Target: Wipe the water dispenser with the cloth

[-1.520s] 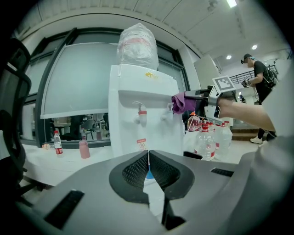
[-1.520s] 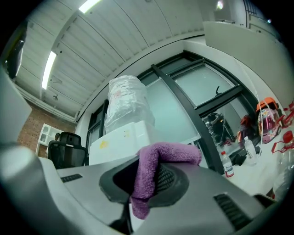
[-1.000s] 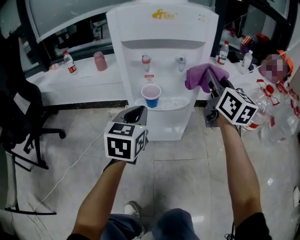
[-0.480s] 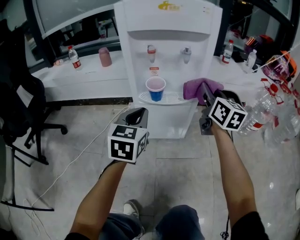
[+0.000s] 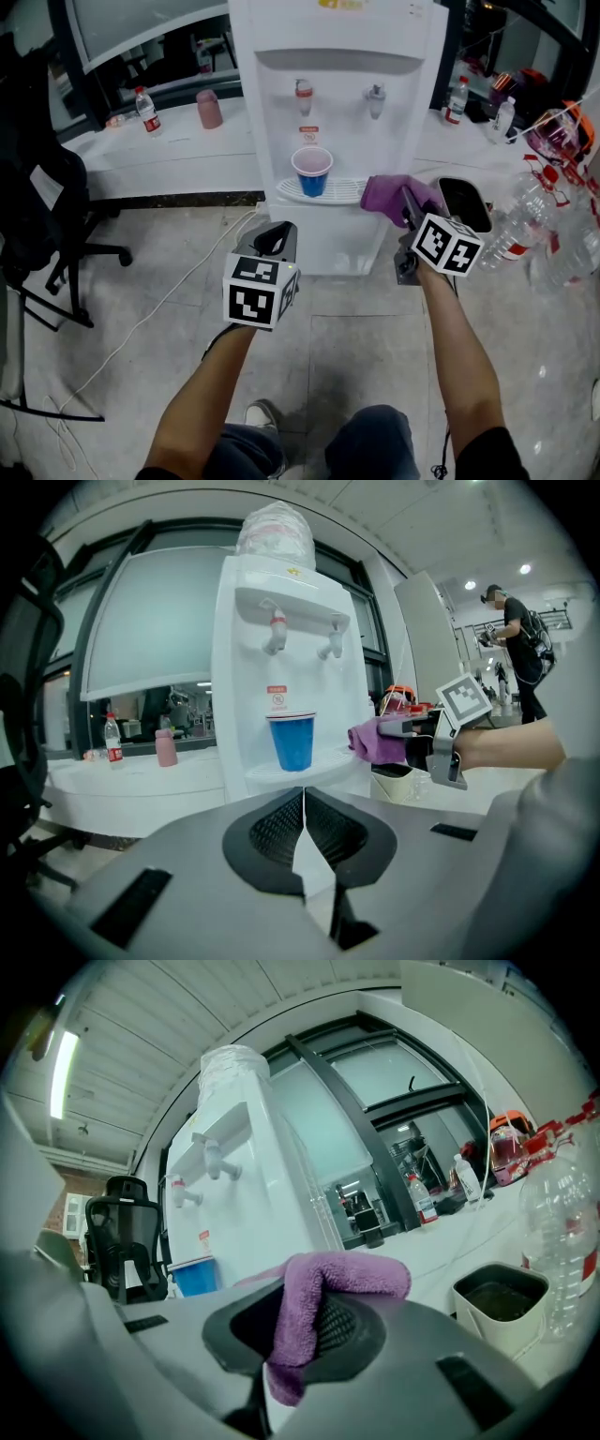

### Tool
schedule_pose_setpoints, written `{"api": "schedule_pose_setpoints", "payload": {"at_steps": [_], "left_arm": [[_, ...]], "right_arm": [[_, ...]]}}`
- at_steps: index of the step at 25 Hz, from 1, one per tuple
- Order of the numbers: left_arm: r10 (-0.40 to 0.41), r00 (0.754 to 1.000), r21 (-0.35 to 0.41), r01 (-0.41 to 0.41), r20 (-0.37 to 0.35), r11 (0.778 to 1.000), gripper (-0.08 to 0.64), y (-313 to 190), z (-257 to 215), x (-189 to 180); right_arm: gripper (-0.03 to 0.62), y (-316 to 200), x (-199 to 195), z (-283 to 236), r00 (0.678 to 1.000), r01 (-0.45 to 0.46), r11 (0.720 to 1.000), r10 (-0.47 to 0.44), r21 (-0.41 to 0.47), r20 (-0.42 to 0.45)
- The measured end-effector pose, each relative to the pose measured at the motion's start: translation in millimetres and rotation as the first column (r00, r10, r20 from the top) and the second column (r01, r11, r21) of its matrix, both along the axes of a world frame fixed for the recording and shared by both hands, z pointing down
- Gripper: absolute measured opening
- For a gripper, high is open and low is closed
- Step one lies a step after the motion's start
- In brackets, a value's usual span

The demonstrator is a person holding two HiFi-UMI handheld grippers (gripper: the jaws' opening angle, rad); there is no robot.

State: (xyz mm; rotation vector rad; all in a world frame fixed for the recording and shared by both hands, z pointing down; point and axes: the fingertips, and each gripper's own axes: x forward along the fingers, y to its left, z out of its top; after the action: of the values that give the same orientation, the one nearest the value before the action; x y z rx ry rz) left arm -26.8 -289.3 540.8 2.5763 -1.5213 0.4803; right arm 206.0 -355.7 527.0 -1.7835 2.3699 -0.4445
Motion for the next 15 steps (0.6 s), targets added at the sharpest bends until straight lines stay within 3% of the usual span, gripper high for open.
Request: {"api": "schedule_pose_setpoints", "payload": {"at_steps": [4, 7, 15], "left_arm": [[-0.014, 1.000, -0.024, 0.013, -0.023, 1.000, 0.029, -1, 6, 0], [0.011, 1.000, -0.034, -0.011, 0.001, 0.999, 0.028, 4, 12, 9], [-0.007, 1.000, -0.030, 0.007, -0.016, 1.000, 0.029, 1, -9, -4]], "right_arm": [[0.046, 0, -1, 28, 1.000, 0.005, 0.999, -0.005, -0.048, 0.007], [0.046, 3, 1, 39, 1.000, 0.003, 0.997, -0.002, -0.071, 0.008], [0.046, 45, -33, -41, 0.989, 0.144, 0.985, -0.141, 0.096, -0.033]]}}
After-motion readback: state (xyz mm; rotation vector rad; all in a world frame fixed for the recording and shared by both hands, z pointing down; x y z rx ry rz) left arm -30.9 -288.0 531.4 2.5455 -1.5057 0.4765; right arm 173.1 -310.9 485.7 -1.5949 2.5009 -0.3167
